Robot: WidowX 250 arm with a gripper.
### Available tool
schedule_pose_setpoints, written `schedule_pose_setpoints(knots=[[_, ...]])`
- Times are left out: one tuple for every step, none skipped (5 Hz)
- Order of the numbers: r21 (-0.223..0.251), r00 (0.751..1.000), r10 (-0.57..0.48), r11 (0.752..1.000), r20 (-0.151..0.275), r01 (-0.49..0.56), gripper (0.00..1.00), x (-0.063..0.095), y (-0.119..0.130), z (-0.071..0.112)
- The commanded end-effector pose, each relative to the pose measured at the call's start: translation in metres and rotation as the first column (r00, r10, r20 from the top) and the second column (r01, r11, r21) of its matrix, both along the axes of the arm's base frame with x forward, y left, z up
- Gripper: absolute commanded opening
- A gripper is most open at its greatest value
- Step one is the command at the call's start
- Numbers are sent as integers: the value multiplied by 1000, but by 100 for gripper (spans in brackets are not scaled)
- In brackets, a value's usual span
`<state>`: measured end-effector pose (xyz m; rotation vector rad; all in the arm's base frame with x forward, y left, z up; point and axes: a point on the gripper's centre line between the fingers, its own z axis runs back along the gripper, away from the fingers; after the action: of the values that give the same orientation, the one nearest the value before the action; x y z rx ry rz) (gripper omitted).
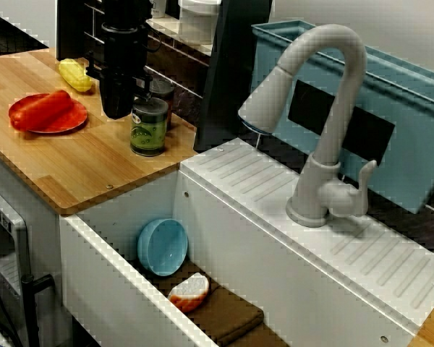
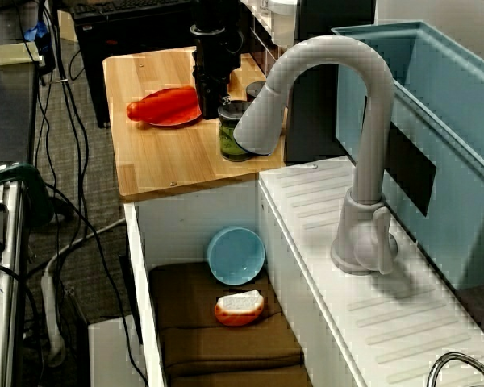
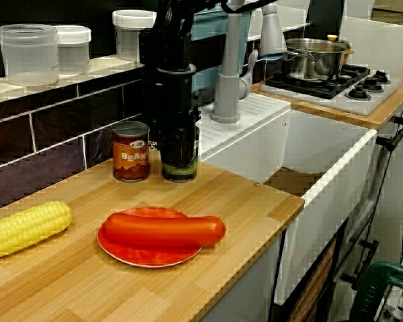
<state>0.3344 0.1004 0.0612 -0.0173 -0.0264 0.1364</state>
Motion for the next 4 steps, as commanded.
schedule_pose_setpoints(knots=[[-37,998,0,999,62,2,0,-10,-12,22],[-51,998,-21,998,58,24,0,-16,-27,16],[-62,998,-30,998,50,33,0,-19,-33,14],[-59,998,-33,998,48,36,0,-21,-35,14]])
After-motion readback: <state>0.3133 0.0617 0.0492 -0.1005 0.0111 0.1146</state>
